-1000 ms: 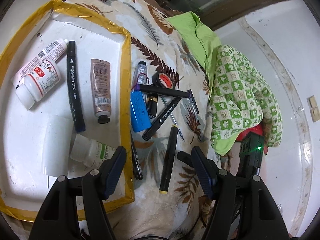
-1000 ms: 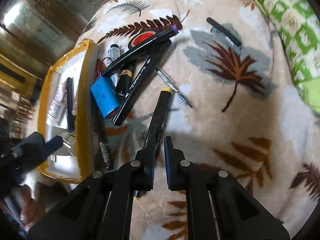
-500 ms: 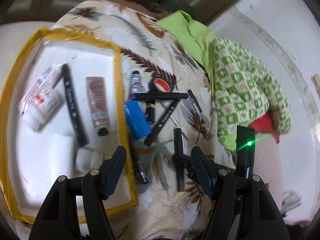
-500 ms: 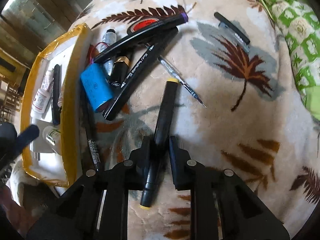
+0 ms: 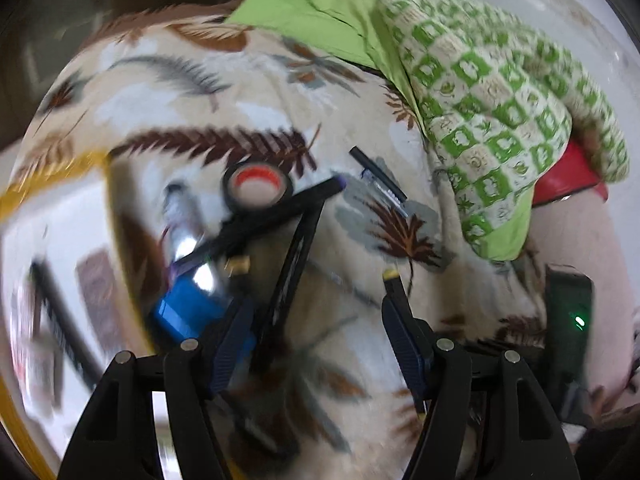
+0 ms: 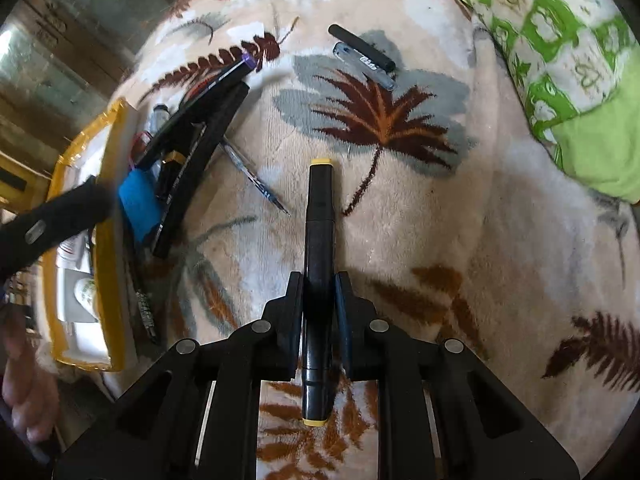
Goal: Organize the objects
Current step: 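Grasp a yellow-capped black marker with the right gripper while the left grasps another black marker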
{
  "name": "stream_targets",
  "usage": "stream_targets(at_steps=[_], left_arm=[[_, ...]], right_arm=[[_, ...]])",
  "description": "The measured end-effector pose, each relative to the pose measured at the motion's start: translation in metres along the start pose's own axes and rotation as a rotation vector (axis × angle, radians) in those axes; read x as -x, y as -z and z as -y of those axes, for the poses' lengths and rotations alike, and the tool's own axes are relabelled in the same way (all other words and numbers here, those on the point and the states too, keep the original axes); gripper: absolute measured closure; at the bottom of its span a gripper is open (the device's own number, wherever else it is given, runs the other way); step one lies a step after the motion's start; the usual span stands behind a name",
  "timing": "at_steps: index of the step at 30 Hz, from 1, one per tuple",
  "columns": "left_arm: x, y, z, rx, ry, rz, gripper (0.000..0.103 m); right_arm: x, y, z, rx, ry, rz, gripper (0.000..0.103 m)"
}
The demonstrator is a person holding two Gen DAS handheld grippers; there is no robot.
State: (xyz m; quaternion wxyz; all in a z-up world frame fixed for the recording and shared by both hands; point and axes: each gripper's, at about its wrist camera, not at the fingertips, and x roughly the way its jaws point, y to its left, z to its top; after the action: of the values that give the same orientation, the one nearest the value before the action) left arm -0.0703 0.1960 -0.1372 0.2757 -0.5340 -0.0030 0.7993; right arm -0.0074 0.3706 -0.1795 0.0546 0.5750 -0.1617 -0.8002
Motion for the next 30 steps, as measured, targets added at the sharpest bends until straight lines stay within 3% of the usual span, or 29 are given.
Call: stream_targets(at_steps=[3,4,5,7,10,14,18,22,26,30], left_arm=[[-0.021,-0.015,-0.002,0.005,-0.007,-0.029,0.036],[-0.026,-0.017,0.0,-0.012,-0.021,-0.033,0.043],[-0.032,-0.018,0.001,-0.032,-0.041,-0.044,0.057],[-0.044,-0.018,0.003,-0.057,-0.056,-0.09,0.069],[-0.057,-0.014,0.004,-0.072,-0.087,-0.126,0.071],[-0.06,-0.009,0.0,-0.042,-0.126,-0.121,0.09],[-0.05,0.002,-0.002,0.009,-0.089,-0.132,0.09],[-0.04,0.023,-0.009,0.105,0.016,-0.155,0.09],[-0.019,0.041,-0.013,0.177,0.125,-0.127,0.09],[0.008,0.05,-0.012,0.183,0.154,-0.083,0.09]], right_arm=[[-0.002,-0.001,0.002,-0.014,-0.025,0.002,0.088],[-0.003,-0.001,0.002,-0.018,-0.031,0.003,0.088],[-0.004,-0.001,0.002,-0.02,-0.037,0.004,0.088],[-0.005,0.0,0.003,-0.023,-0.05,0.004,0.088],[-0.007,-0.002,0.004,-0.026,-0.062,0.003,0.087],[-0.009,-0.003,0.003,-0.023,-0.066,0.002,0.087],[-0.01,-0.003,0.002,-0.009,-0.075,0.008,0.087],[-0.008,-0.006,0.003,-0.025,-0.088,0.013,0.087],[-0.004,-0.002,0.003,-0.062,-0.102,0.039,0.087],[0.003,0.002,-0.008,-0.059,-0.117,0.056,0.087]])
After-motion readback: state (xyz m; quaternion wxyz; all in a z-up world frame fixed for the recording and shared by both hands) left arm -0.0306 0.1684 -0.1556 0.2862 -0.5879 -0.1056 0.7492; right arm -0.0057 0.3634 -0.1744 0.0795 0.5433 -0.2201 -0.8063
